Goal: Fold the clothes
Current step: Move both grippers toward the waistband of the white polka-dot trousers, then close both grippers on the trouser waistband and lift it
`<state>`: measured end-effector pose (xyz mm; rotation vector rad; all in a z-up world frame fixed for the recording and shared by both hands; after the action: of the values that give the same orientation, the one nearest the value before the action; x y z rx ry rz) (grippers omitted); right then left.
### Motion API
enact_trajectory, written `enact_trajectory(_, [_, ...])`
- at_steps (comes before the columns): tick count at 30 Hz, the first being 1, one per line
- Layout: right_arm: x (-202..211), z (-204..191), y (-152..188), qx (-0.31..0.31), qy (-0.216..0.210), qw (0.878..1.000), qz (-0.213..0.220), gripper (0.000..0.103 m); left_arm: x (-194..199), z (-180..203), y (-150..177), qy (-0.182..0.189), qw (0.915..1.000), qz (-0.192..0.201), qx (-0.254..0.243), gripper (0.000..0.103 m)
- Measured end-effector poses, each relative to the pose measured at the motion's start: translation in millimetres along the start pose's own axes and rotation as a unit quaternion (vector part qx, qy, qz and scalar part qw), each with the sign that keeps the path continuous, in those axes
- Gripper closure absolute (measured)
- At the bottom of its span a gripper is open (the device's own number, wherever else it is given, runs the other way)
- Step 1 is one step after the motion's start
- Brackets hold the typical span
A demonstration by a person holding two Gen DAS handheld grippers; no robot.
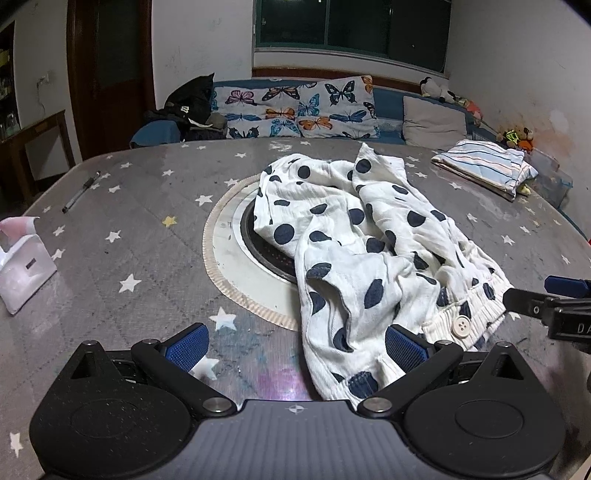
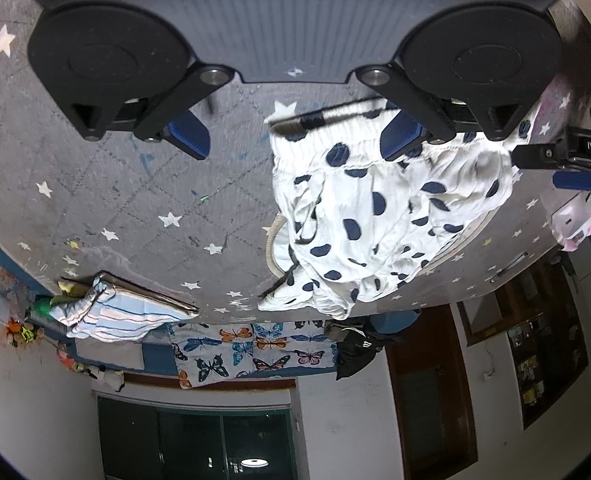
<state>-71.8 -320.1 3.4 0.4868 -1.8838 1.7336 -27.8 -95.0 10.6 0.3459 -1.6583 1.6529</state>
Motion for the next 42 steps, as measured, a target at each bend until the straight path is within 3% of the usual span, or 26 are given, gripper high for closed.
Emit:
enact_trajectory(4, [-13,7,-3,-0.008,-0.003,1.0,-0.015,0.013,-10,-4,-1,0.009,0.9999,-0.011,0.003,0.002])
enact_trajectory(8, [-24,11,-3,-0.019,-0.012,0.999,-0.032,0.026,-19,-6,0,0.028,0.9993,-0.023,0.004,0.015])
enact_trajectory(11, [-27,12,-2,-0.024,-0.019,0.999,-0.036,0.037,-21,-6,1,0.052,0.9983,-0.025,0.008,0.033])
enact_trajectory(13, [-26,12,-3,-0.028,-0.028,0.999,-0.036,0.052,-21,-4,1,0.07,0.9972,-0.025,0.009,0.048])
enact_trajectory(15, [-24,11,-2,-0.034,-0.038,0.998,-0.038,0.069,-20,-1,1,0.088,0.9957,-0.026,0.007,0.071])
enact_trajectory(18, [-19,10,-1,-0.041,-0.045,0.997,-0.037,0.086,-18,1,1,0.102,0.9945,-0.026,0.005,0.091])
enact_trajectory(21, [-7,14,-2,-0.051,-0.053,0.997,-0.027,0.094,-8,-1,0,0.117,0.993,-0.02,0.005,0.095])
enact_trajectory(30, [52,16,5,-0.02,-0.097,0.995,-0.024,0.095,29,-2,8,0.153,0.9878,-0.02,-0.017,0.097])
enact_trajectory(38, [103,11,29,0.015,-0.147,0.987,-0.066,0.095,61,-1,26,0.186,0.981,-0.038,-0.039,0.097])
enact_trajectory(40, [111,9,38,0.028,-0.159,0.983,-0.082,0.092,63,-2,30,0.188,0.9799,-0.047,-0.046,0.096])
enact_trajectory(42, [114,11,41,0.025,-0.161,0.982,-0.092,0.084,60,-6,32,0.182,0.9806,-0.055,-0.047,0.093])
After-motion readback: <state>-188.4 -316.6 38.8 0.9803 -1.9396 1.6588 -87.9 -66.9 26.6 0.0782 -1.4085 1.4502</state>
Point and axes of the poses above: each gripper's, at about its wrist camera, not at the fingertips, and x roughly against the way its jaws point, z to its right, y to its underside, the point moved 4 cm from there along -x, roughly the way its jaws point, and after that the axes turned 7 degrees about y, right-handed, at the moved point
